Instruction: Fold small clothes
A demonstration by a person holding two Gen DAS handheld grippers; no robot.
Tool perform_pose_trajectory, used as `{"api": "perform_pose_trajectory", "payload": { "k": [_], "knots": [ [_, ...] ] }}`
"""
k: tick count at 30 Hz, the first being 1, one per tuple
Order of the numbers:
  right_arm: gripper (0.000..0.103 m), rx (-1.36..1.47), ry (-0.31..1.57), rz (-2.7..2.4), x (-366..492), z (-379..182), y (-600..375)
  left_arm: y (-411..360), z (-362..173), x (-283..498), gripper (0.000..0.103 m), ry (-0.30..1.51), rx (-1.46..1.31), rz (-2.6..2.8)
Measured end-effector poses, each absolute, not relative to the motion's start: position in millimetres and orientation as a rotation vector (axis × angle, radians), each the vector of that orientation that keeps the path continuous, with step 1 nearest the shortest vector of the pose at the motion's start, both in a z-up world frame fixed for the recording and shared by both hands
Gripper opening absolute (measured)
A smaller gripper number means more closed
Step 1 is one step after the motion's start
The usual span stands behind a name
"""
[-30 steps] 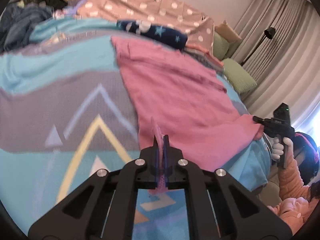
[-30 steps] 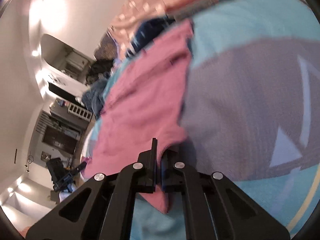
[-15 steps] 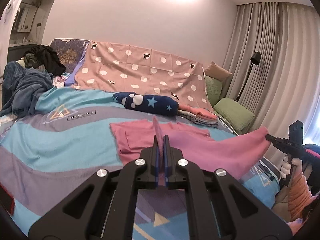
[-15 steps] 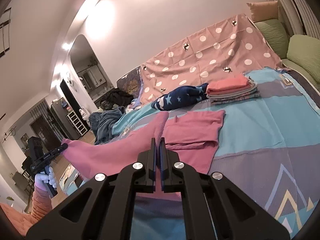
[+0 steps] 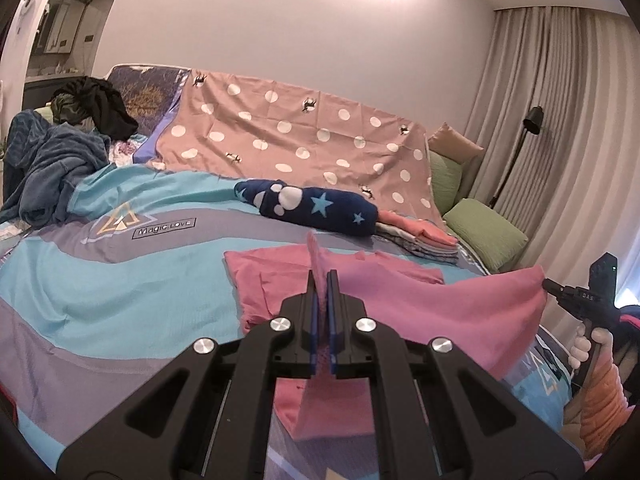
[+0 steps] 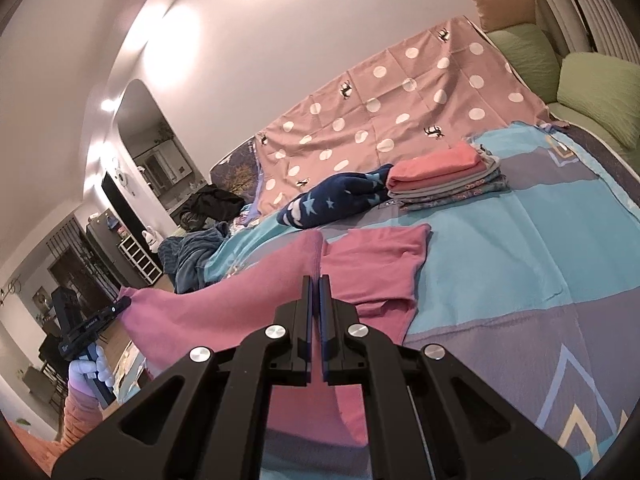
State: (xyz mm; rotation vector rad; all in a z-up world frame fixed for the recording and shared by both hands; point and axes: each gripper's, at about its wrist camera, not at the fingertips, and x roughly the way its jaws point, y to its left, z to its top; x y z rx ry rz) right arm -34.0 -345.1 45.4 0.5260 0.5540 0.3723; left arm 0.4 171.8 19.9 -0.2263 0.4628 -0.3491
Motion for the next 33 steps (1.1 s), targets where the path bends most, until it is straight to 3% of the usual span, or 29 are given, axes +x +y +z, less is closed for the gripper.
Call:
{"api": "perform_pose_trajectory", "payload": {
  "k": [7, 12, 13, 15, 17, 20, 30, 32, 33],
  "knots": [
    [0.004, 0.551, 0.632, 0.353, 24.8, 23.0, -352.0, 174.4, 7.6, 62.6, 0.004, 0.497, -0.254, -0.318],
    [0.015, 0.644, 0.860, 0.316, 61.9, -36.8, -356.4, 175.2, -26.5, 96.2, 0.004, 0.616, -0.251, -0.295],
    [0.015, 0.647, 0.884, 0.319, 63.1, -45.5, -354.8, 177.3, -37.1, 98.3, 0.007, 0.648, -0.250, -0.281],
    [0.019, 0.632, 0.932, 0.336, 64.2, -58.3, -346.3, 182.8, -55.9, 99.9, 0.023, 0.702, -0.255, -0.268],
    [0.025, 0.599, 0.966, 0.350, 66.4, -65.0, -336.1, 189.8, -75.9, 99.3, 0.045, 0.758, -0.262, -0.247],
    [0.035, 0.538, 0.984, 0.368, 72.7, -65.7, -320.3, 200.5, -98.7, 97.4, 0.056, 0.817, -0.299, -0.237],
    [0.035, 0.428, 0.983, 0.300, 91.2, -74.8, -304.4, 205.2, -130.5, 96.3, 0.063, 0.874, -0.354, -0.287],
    [0.032, 0.393, 0.971, 0.311, 92.0, -73.6, -297.9, 201.2, -129.8, 99.2, 0.055, 0.872, -0.325, -0.284],
    [0.019, 0.375, 0.964, 0.314, 92.3, -71.8, -294.8, 198.3, -128.3, 100.5, 0.042, 0.868, -0.311, -0.295]
  ]
}}
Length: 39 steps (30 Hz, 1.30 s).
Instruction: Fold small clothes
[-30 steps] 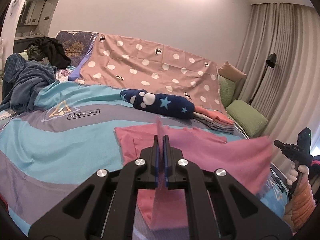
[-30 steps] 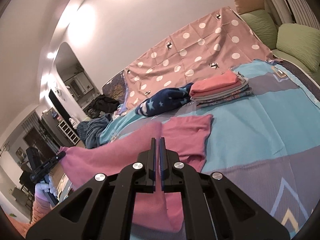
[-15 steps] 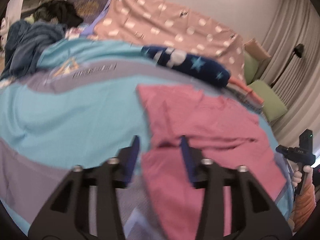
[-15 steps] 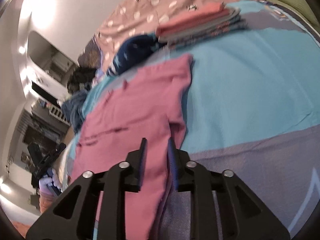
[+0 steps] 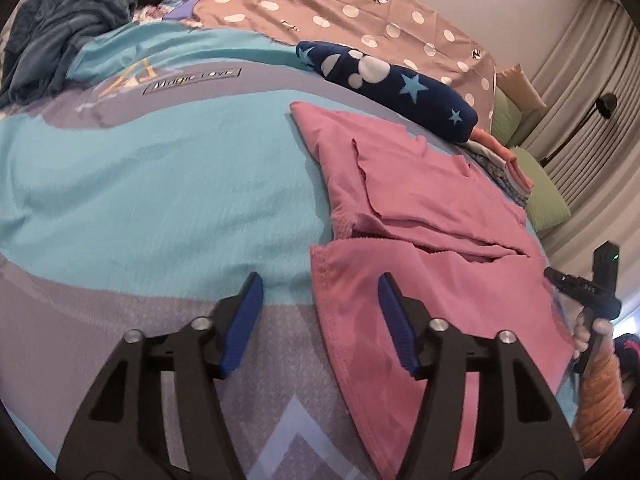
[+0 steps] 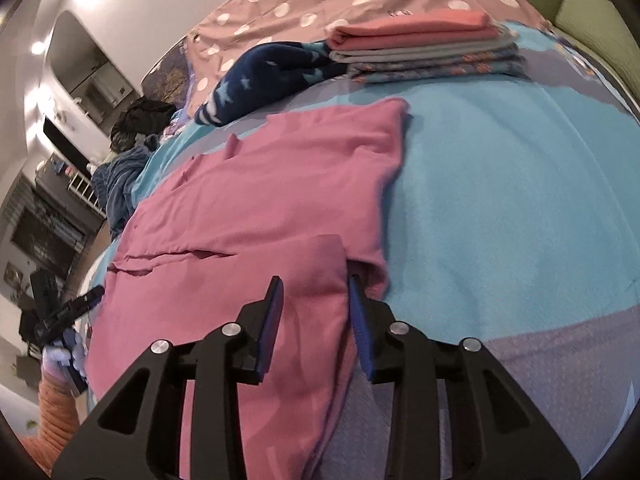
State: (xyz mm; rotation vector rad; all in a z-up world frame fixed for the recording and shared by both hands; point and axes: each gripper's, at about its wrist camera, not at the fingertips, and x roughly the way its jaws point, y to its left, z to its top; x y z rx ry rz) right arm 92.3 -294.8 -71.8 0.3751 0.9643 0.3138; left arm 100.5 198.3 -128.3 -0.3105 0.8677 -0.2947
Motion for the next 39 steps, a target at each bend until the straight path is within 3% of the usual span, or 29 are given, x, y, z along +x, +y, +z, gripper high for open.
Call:
{"api": "perform_pose_trajectory", "payload": {
  "k": [1, 2, 9, 17, 24, 31, 39],
  "knots": [
    [0.005, 0.362, 0.958, 0.318, 91.5, -69.2, -291.8, 195.9, -126.9, 103.1, 0.011, 0.868, -0.309, -0.318],
    [0.005, 0.353, 0.946, 0.311, 89.0, -65.9, -290.1, 194.3, -125.8, 104.2, 0.004, 0.868, -0.313, -0.329],
    [0.005, 0.301, 0.806, 0.315, 63.0, -23.1, -283.1, 179.6, -90.8, 82.7, 0.003, 0.753, -0.243, -0.313],
    [0.005, 0.282, 0.598, 0.260, 50.0, 42.1, -297.6, 168.8, -0.2, 66.0, 0.003, 0.507, -0.189, -0.353],
    [0.005, 0.262, 0.557, 0.209, 105.8, 66.0, -314.4, 159.7, 46.7, 128.5, 0.003, 0.418, -0.137, -0.305],
    [0.005, 0.241, 0.685, 0.181, 206.9, 12.8, -312.7, 141.3, 1.8, 248.0, 0.003, 0.572, -0.070, -0.246],
    [0.009, 0.284, 0.916, 0.119, 269.8, -100.9, -317.1, 128.3, -121.0, 335.5, 0.005, 0.861, -0.017, -0.206]
  ]
}}
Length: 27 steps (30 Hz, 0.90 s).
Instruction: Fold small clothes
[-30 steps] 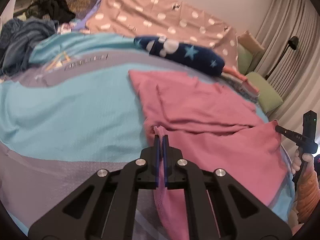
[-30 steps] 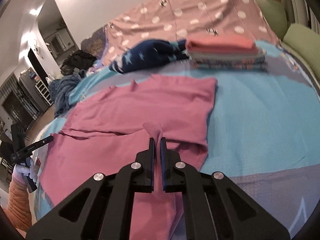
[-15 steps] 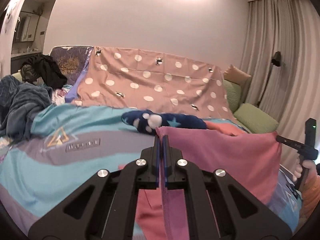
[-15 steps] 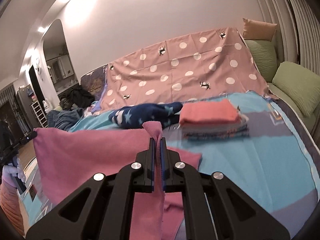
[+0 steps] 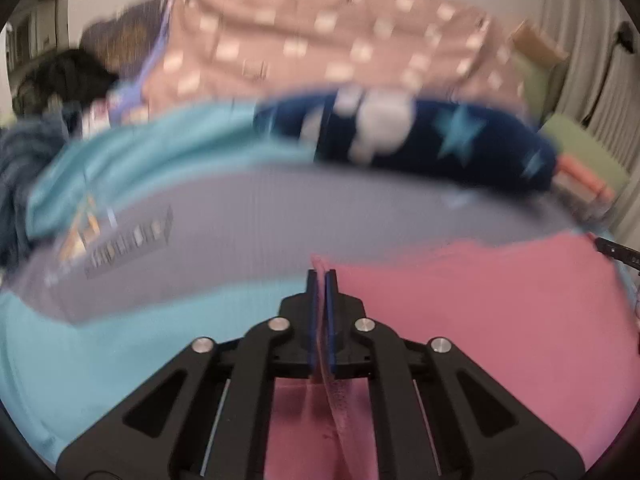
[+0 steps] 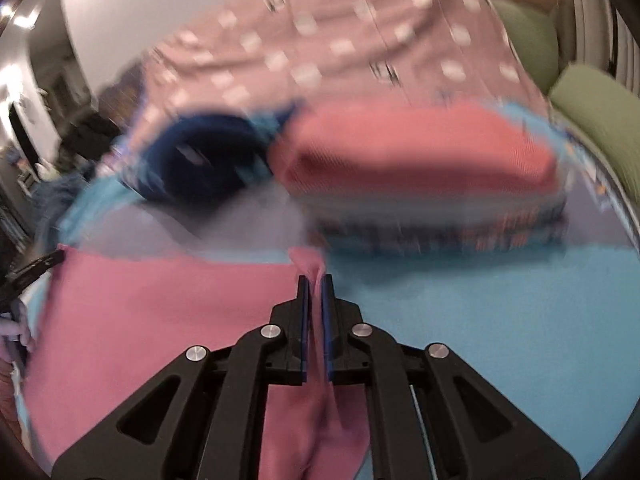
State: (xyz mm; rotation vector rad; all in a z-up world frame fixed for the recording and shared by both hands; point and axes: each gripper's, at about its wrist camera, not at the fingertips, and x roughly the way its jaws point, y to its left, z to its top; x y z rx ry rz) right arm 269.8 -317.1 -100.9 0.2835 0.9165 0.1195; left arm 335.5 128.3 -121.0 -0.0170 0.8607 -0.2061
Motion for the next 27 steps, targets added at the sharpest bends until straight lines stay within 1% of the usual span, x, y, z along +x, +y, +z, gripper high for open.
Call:
{"api": "perform_pose_trajectory", "payload": {
  "k": [1, 2, 3, 4, 7, 9, 10, 11, 13, 17, 20, 24, 27],
  "knots": [
    [0.009, 0.329, 0.904, 0.137, 268.7, -101.3, -323.0, 135.4, -120.9, 337.0, 0.007, 0.863, -0.065, -0.224],
    [0.015, 0.372, 0.893, 0.142, 267.3, -98.7, -330.5, 140.3, -119.0, 334.8, 0.015, 0.850, -0.088, -0.224],
    [0.020, 0.389, 0.886, 0.121, 264.6, -96.3, -335.7, 145.0, -115.6, 332.9, 0.024, 0.834, -0.096, -0.204],
    [0.023, 0.391, 0.882, 0.091, 260.3, -93.2, -339.8, 148.4, -112.6, 329.4, 0.038, 0.826, -0.069, -0.164],
    [0.023, 0.392, 0.866, 0.087, 236.2, -78.6, -341.2, 155.1, -103.0, 308.9, 0.039, 0.827, -0.063, -0.159],
    [0.023, 0.378, 0.847, 0.108, 211.4, -65.9, -337.5, 157.6, -93.0, 286.4, 0.043, 0.806, -0.067, -0.174],
    [0.025, 0.368, 0.840, 0.120, 193.7, -59.4, -334.6, 158.0, -87.4, 271.7, 0.047, 0.790, -0.057, -0.178],
    [0.028, 0.365, 0.837, 0.128, 181.2, -56.0, -333.6, 156.1, -83.3, 256.3, 0.053, 0.777, -0.044, -0.179],
    [0.030, 0.366, 0.837, 0.154, 148.0, -49.7, -329.5, 153.7, -75.1, 212.0, 0.059, 0.750, -0.018, -0.199],
    [0.032, 0.388, 0.831, 0.190, 69.9, -43.8, -323.7, 152.0, -74.2, 139.8, 0.064, 0.733, -0.028, -0.257],
    [0.033, 0.446, 0.855, 0.202, 28.2, -50.0, -323.4, 163.9, -79.3, 86.9, 0.065, 0.726, -0.083, -0.263],
    [0.033, 0.474, 0.888, 0.201, -0.8, -57.0, -315.4, 182.4, -93.2, 45.6, 0.065, 0.757, -0.202, -0.260],
    [0.033, 0.491, 0.894, 0.203, -8.2, -56.7, -309.4, 190.0, -99.7, 30.3, 0.065, 0.779, -0.256, -0.254]
  ]
}}
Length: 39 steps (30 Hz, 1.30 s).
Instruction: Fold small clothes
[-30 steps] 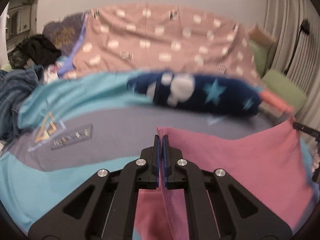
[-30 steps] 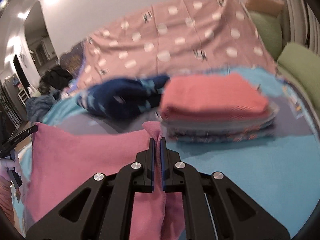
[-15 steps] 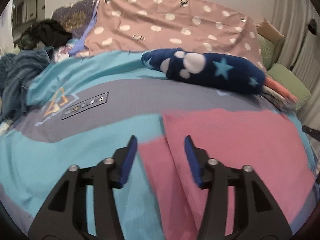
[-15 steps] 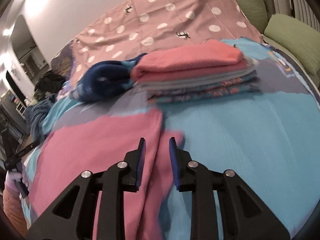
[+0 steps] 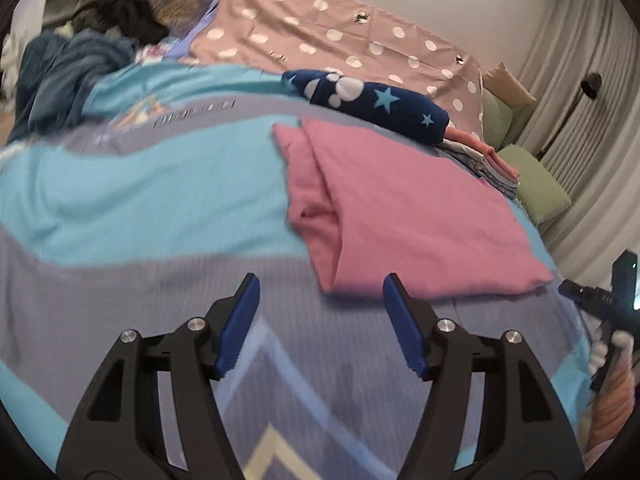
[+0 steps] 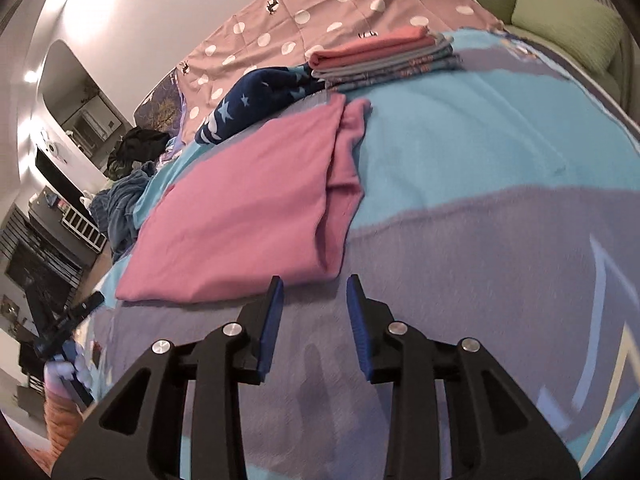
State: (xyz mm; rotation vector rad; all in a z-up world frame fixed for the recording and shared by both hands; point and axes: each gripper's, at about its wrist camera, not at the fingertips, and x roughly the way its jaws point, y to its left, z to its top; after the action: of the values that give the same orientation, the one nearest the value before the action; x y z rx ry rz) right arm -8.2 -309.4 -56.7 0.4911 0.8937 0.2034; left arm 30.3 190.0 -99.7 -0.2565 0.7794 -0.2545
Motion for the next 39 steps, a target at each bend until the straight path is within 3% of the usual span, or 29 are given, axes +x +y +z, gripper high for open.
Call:
{"api": "perform_pose_trajectory", "payload": {
  "k": [7, 10, 11, 15, 23, 30, 31, 33, 34, 35, 39],
  "knots": [
    [0.033, 0.424, 0.828, 0.245, 9.9, -39.8, -280.5, 176.5, -94.2, 49.7, 0.069, 0.776, -0.300, -0.288],
    [0.034, 0.383, 0.948, 0.132, 34.3, -70.8, -276.6, 151.0, -116.9, 75.7, 0.070, 0.867, -0.105, -0.143],
    [0.029, 0.380, 0.983, 0.100, 35.8, -83.2, -279.4, 145.5, -126.3, 79.8, 0.072, 0.913, -0.049, -0.098],
    [0.031, 0.370, 0.957, 0.074, 15.0, -79.1, -292.1, 145.1, -123.0, 65.5, 0.072, 0.916, -0.023, -0.101],
    [0.038, 0.756, 0.977, 0.223, -9.7, -86.6, -319.5, 184.3, -125.2, 40.7, 0.070, 0.911, -0.531, -0.342],
    [0.042, 0.950, 0.910, 0.219, 24.4, -102.9, -315.1, 181.9, -137.8, 74.7, 0.068, 0.877, -0.695, -0.362],
    [0.042, 0.932, 0.903, 0.214, 32.7, -103.0, -310.4, 180.8, -138.0, 80.2, 0.066, 0.868, -0.700, -0.362],
    [0.032, 0.880, 0.917, 0.193, 41.8, -100.3, -302.7, 176.1, -139.3, 88.3, 0.044, 0.872, -0.702, -0.348],
    [0.016, 0.865, 0.931, 0.197, 45.5, -100.2, -299.1, 173.8, -143.5, 92.6, 0.017, 0.889, -0.730, -0.367],
    [0.004, 0.882, 0.949, 0.214, 48.6, -102.4, -297.1, 172.3, -150.8, 96.3, 0.010, 0.917, -0.783, -0.394],
    [0.004, 0.970, 0.882, 0.259, 41.0, -90.9, -311.5, 175.6, -141.5, 92.0, 0.009, 0.881, -0.783, -0.390]
  ]
}}
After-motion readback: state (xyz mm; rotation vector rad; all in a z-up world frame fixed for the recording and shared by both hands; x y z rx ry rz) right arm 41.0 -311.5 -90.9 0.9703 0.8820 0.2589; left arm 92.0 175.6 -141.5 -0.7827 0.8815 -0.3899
